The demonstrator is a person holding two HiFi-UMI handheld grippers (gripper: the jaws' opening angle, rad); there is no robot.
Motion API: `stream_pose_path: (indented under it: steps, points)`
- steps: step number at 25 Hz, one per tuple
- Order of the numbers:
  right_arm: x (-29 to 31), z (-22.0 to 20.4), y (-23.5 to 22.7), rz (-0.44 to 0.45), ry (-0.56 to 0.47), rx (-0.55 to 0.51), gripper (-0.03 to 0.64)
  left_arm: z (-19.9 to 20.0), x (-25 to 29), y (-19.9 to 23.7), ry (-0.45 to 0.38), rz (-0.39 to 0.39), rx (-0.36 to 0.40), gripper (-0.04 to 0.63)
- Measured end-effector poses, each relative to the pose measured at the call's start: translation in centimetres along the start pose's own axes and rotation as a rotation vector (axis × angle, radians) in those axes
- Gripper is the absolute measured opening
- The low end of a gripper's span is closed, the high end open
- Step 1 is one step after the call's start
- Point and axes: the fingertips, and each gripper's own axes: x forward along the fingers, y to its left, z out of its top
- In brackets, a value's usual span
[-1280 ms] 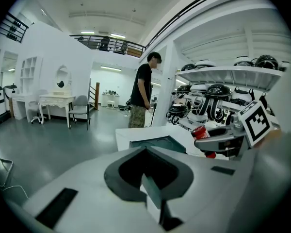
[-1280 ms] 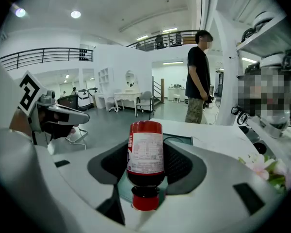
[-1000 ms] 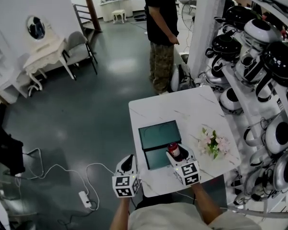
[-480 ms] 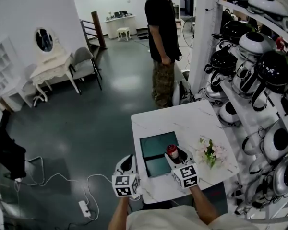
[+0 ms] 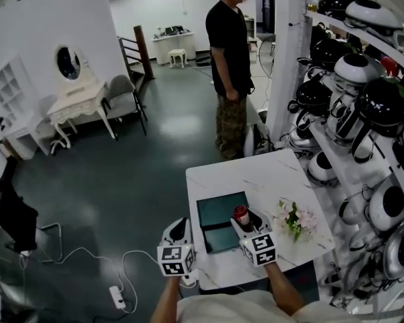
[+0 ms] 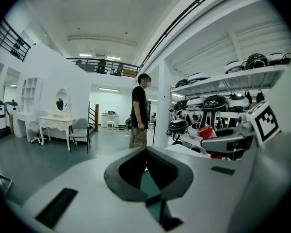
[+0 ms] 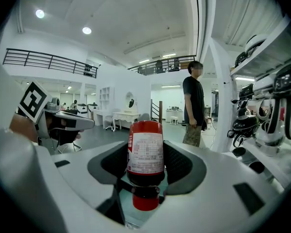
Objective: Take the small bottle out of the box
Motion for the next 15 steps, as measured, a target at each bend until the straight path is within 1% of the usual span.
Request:
stream_pose_path:
  steps: [8,15]
  points:
    - [0.12,0.01,-0.10,-0.001,-0.002,-0.004,0.233,0.44,-0.15,0.17,-0.013,0.010,-0.002,0.018]
    - [0.42,-0.26,-0.21,-0.005,0.007,-0.004,0.233,0.33,0.13,0.28,-0.008,0.008,0.002,0.018]
